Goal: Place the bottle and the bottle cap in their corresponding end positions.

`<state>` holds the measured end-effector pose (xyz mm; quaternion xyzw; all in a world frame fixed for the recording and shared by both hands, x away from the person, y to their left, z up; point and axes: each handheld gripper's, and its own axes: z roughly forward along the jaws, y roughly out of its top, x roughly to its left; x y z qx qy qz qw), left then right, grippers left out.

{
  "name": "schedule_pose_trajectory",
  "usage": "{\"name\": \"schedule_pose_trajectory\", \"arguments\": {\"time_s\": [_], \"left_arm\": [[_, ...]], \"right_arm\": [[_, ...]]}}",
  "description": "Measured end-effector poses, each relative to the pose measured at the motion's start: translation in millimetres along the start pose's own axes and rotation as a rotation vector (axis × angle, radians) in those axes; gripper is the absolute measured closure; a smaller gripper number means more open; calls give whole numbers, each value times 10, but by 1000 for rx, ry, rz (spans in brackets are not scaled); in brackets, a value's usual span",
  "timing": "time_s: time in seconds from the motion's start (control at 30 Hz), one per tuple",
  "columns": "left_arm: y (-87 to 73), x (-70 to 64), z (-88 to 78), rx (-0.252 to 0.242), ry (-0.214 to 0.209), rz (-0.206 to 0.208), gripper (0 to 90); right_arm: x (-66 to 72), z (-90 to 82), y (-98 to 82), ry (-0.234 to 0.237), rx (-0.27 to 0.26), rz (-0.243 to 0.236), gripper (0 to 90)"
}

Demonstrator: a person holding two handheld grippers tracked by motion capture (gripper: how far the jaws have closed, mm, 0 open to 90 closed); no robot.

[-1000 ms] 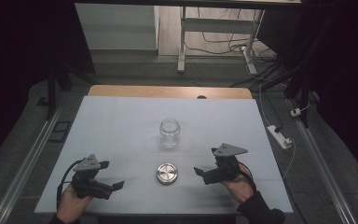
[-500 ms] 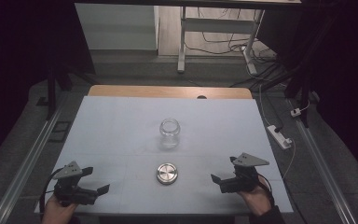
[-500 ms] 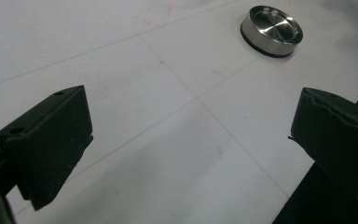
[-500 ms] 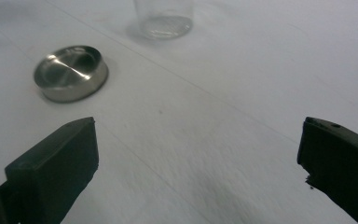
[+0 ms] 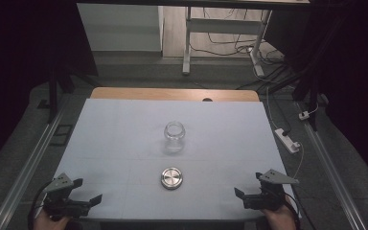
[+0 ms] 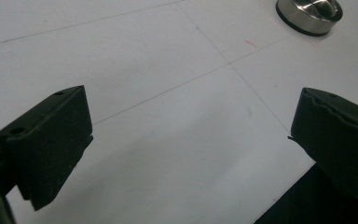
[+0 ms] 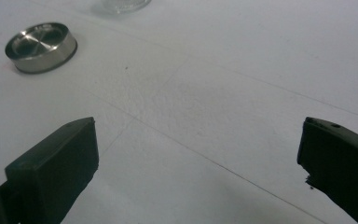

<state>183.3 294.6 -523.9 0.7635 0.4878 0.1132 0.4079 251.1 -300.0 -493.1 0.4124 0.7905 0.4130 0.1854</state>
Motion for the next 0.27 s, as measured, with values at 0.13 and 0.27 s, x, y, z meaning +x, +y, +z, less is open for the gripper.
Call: {"name": "schedule_pose_trajectory", "arguments": {"time_s": [0.13,0.27], "left_arm": [[-20,13,-17,10,11,-13,0],[-11,20,-4,19,6,-20,0]], "right_arm": [[-14,-52,-31,-8,15,10,0],[-23,-48,-33,-4,22,15,0]]}}
